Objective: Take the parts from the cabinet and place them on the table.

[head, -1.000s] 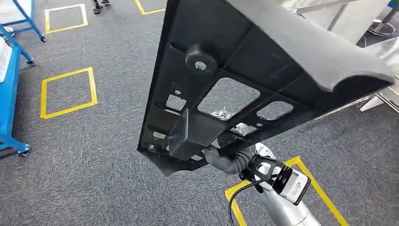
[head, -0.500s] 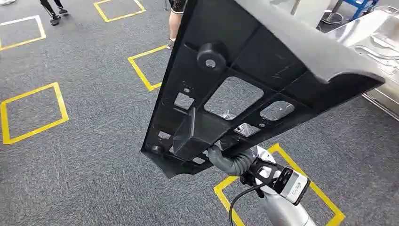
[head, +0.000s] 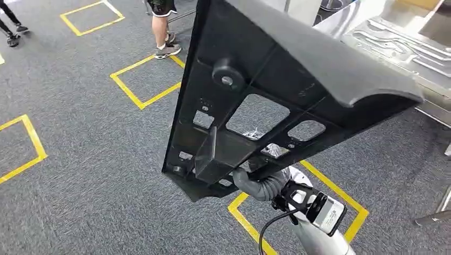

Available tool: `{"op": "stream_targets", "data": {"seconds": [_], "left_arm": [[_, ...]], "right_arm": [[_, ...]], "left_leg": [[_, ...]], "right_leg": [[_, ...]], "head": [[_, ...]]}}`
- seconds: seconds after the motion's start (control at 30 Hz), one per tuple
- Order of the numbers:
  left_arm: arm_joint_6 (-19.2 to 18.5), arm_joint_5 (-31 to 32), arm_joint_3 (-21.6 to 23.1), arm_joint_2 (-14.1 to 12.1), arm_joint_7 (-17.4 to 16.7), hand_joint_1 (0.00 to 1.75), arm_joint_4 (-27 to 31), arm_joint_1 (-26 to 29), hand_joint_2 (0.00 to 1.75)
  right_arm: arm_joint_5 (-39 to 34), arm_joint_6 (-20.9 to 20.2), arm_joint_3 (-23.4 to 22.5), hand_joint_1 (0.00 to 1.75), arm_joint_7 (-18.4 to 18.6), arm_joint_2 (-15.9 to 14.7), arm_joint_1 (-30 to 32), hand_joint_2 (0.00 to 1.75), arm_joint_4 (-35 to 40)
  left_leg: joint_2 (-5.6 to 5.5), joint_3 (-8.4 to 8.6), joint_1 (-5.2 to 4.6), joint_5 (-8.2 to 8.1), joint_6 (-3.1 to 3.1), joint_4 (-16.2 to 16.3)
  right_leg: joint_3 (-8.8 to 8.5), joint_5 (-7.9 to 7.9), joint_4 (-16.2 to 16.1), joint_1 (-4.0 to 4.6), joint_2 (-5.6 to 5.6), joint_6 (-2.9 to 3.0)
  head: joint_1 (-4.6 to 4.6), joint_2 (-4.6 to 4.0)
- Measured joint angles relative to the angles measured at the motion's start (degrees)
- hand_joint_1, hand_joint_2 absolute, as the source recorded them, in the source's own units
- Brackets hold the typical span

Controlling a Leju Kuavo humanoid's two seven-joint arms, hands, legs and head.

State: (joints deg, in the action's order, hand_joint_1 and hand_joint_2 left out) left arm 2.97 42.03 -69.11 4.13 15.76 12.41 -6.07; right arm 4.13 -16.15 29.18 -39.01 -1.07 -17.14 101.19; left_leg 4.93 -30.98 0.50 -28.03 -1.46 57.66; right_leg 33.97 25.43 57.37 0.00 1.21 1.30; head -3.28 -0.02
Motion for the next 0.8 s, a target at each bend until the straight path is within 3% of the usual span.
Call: {"op": "stream_targets", "data": {"seconds": [0.03,0.07,0.13,0.17,0.2,0.23,0.27,0.3,0.33,0.4,0.47,0.5,0.53,0.57,0.63,0.67,0.7,0.73,0.8], "left_arm": [[-0.1,0.0,0.0,0.0,0.0,0.0,0.0,0.0,1.75],[-0.2,0.1,0.0,0.0,0.0,0.0,0.0,0.2,1.75],[-0.2,0.0,-0.1,0.0,0.1,0.0,0.0,0.5,1.75],[-0.2,0.0,-0.1,0.0,0.1,0.0,0.0,0.6,1.75],[-0.2,0.0,-0.2,-0.1,0.2,0.0,0.0,0.6,1.75],[-0.2,0.0,-0.3,-0.1,0.2,0.0,0.0,0.6,1.75],[-0.2,0.0,-0.3,-0.1,0.4,0.0,0.0,0.6,1.75],[-0.2,0.0,-0.3,-0.1,0.5,0.0,0.0,0.6,1.75],[-0.2,0.0,-0.4,-0.3,0.6,0.0,0.0,0.6,1.75],[-0.1,0.0,-0.4,-0.4,0.7,0.0,0.0,0.5,1.75],[-0.1,0.0,-0.4,-0.5,0.7,0.0,0.0,0.3,1.75],[-0.1,-0.1,-0.4,-0.4,0.7,0.0,0.0,0.2,1.75],[-0.1,0.0,-0.4,-0.4,0.7,0.0,0.0,0.1,1.75],[-0.1,0.0,-0.5,-0.5,0.7,0.0,0.0,0.2,1.75],[-0.1,0.0,-0.5,-0.5,0.7,0.0,0.0,0.4,1.75],[-0.1,0.0,-0.5,-0.5,0.7,0.0,0.0,0.5,1.75],[-0.1,0.0,-0.5,-0.5,0.7,0.0,0.0,0.5,1.75],[-0.1,0.0,-0.5,-0.5,0.7,0.0,0.0,0.5,1.75],[-0.1,0.0,-0.5,-0.5,0.7,0.0,0.0,0.4,1.75]], "right_arm": [[0.0,-0.1,0.0,1.75,0.0,0.0,-0.2,1.75,0.2],[-0.2,-0.1,0.0,1.75,0.0,0.2,-0.1,1.75,0.3],[-0.5,-0.2,0.0,1.75,0.0,0.3,0.0,1.75,0.3],[-0.7,-0.3,0.0,1.75,0.0,0.3,0.0,1.75,0.3],[-0.8,-0.3,0.0,1.75,0.0,0.3,0.0,1.75,0.3],[-1.0,-0.4,0.0,1.75,0.0,0.3,0.0,1.75,0.3],[-1.1,-0.4,0.0,1.75,0.0,0.3,-0.1,1.75,0.3],[-1.2,-0.5,0.0,1.75,0.0,0.3,-0.2,1.75,0.3],[-1.3,-0.7,0.0,1.75,0.0,0.3,-0.3,1.75,0.3],[-1.5,-1.1,0.0,1.75,0.0,0.4,-0.6,1.75,0.3],[-1.6,-1.2,0.0,1.75,0.0,0.4,-0.6,1.75,0.3],[-1.6,-1.2,0.0,1.75,0.0,0.4,-0.7,1.75,0.3],[-1.7,-1.1,0.0,1.75,0.0,0.4,-0.9,1.75,0.3],[-1.7,-1.1,0.0,1.75,0.0,0.4,-1.2,1.75,0.3],[-1.8,-1.1,0.0,1.75,0.0,0.4,-1.1,1.75,0.3],[-1.8,-1.1,0.0,1.75,0.0,0.4,-1.0,1.75,0.2],[-1.8,-1.1,0.0,1.75,0.0,0.4,-1.0,1.75,0.2],[-1.8,-1.1,0.0,1.75,0.0,0.4,-1.0,1.75,0.2],[-1.8,-1.1,0.0,1.75,0.0,0.4,-1.1,1.75,0.3]], "left_leg": [[-2.75,-0.96,0.11,-1.8,-0.09,2.4],[-3.94,-2.91,0.16,-4.27,-0.18,6.8],[-4.43,-7.44,0.15,-8.0,-0.36,16.3],[-4.44,-8.76,0.15,-8.02,-0.32,18.6],[-4.46,-8.58,0.15,-6.57,-0.2,17.6],[-4.53,-7.11,0.15,-4.04,0.02,14.0],[-5.01,-4.77,0.16,-1.03,0.28,8.6],[-6.23,-2.5,0.16,1.44,0.56,3.5],[-9.14,-1.37,0.16,1.35,0.96,0.9],[-8.79,-1.09,0.03,1.26,1.05,0.0],[-7.86,-1.0,-0.15,1.53,1.7,-0.2],[-6.97,-0.82,0.57,2.02,2.25,-1.0],[-6.39,-0.7,0.35,2.13,2.61,-1.3],[-5.73,-0.75,0.24,2.15,2.82,-1.3],[-4.17,-0.79,0.05,2.04,2.96,-1.3],[-3.44,-0.83,0.04,1.97,2.93,-1.2],[-2.75,-0.79,0.05,1.91,2.88,-1.2],[-2.11,-0.71,0.06,1.82,2.77,-1.2],[-1.0,-0.36,0.07,1.45,2.47,-1.0]], "right_leg": [[0.02,-0.07,0.0,-0.13,-0.5,0.36],[0.03,-0.1,0.0,-0.11,-1.04,0.56],[0.08,-0.12,0.0,0.08,-2.46,0.7],[0.06,-0.12,0.1,0.16,-3.27,0.7],[0.01,-0.12,0.1,0.2,-4.03,0.7],[-0.07,-0.11,0.2,0.21,-4.84,0.68],[-0.17,-0.08,0.3,0.21,-5.59,0.64],[-0.23,-0.02,0.4,0.17,-6.24,0.52],[-0.05,0.01,0.5,0.15,-6.73,0.29],[0.62,-0.28,0.7,-0.08,-7.92,-0.52],[0.75,-0.6,0.3,-0.3,-9.06,-1.38],[0.84,-0.19,0.8,-0.15,-8.04,-1.53],[1.61,1.07,2.3,0.21,-4.74,-1.65],[3.45,3.39,6.0,0.1,-2.86,-1.87],[8.02,7.65,15.5,-0.34,-1.92,-2.35],[9.47,8.28,18.5,-0.52,-1.87,-2.6],[9.4,7.49,18.4,-0.7,-1.8,-2.79],[7.94,5.65,15.7,-0.83,-1.55,-2.9],[1.59,0.56,4.2,-0.85,0.18,-2.66]], "head": [[0.02,0.0],[0.0,0.0],[0.0,0.0],[0.0,0.0],[0.0,0.0],[0.0,0.0],[0.0,0.0],[0.0,0.0],[0.02,0.0],[0.02,0.0],[0.0,0.0],[0.02,0.0],[0.02,0.0],[0.0,0.0],[0.02,0.0],[0.02,0.0],[0.0,0.0],[0.02,0.0],[0.02,0.0]]}}
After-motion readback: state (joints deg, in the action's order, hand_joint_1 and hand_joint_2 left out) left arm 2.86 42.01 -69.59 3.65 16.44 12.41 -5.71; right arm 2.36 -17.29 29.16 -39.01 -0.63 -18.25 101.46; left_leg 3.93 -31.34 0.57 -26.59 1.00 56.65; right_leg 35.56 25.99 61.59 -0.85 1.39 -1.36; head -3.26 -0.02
